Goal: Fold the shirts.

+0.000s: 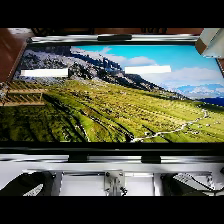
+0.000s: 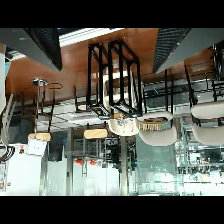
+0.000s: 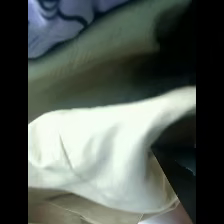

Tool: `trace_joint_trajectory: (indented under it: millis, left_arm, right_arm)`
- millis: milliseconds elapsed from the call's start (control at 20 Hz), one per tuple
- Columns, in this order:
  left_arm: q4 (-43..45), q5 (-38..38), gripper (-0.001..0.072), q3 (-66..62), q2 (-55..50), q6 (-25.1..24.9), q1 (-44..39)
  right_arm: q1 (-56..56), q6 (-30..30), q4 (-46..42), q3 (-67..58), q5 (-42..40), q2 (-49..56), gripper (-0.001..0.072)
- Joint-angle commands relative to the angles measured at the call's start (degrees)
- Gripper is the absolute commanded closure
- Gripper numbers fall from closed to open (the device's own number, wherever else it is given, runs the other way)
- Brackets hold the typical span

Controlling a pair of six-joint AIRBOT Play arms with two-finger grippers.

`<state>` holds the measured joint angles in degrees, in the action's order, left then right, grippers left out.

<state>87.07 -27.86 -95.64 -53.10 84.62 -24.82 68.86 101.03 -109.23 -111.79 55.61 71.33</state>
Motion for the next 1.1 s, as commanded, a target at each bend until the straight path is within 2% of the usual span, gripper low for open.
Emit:
trace_joint_trajectory:
  millis: [0, 150, 300, 450, 550, 650, 800, 850, 950, 1050]
  left_arm:
    - [0.1, -3.3, 0.0060, 0.1, -0.7, -0.2, 0.0]
    - [2.5, -11.3, 0.0034, 0.1, -3.7, -0.2, 0.0]
    - [2.8, -14.7, 0.0035, 0.1, -8.3, -0.2, 0.3]
    - [2.8, -20.0, 0.0034, 0.1, -12.7, -0.2, 0.3]
    - [2.8, -25.1, 0.0034, 0.1, -15.0, -0.2, 0.3]
    - [3.2, -31.4, 0.0035, 0.1, -17.0, -0.1, 0.3]
    - [5.4, -44.2, 0.0034, 0.1, -20.6, -0.1, 0.2]
    - [6.8, -49.1, 0.0035, 0.2, -22.1, 1.7, 0.3]
    - [7.2, -56.0, 0.0034, 0.7, -25.6, 9.0, 0.4]
    - [5.9, -57.5, 0.0033, 3.4, -28.1, 14.1, 0.2]
  right_arm:
    - [0.3, -5.8, 9.0, 0.0, 9.6, -3.0, 0.0181]
    - [0.3, -8.1, 8.9, 0.0, 21.4, -7.6, 0.0181]
    - [0.3, -11.3, 11.6, 0.0, 31.4, -11.3, 0.0166]
    - [0.3, -12.2, 19.1, 0.0, 43.7, -12.6, 0.0166]
    - [0.3, -13.7, 28.8, 1.0, 50.5, -12.3, 0.0166]
    - [-1.6, -13.2, 37.0, 4.6, 50.9, -12.6, 0.0166]
    - [-16.0, -9.9, 39.3, 15.7, 50.6, -12.1, 0.0166]
    - [-23.6, -7.8, 39.1, 20.9, 48.9, -11.9, 0.0166]
    - [-41.5, -1.5, 38.1, 28.4, 38.1, -11.1, 0.0167]
    - [-61.2, 0.7, 31.3, 28.9, 29.2, -7.5, 0.0167]
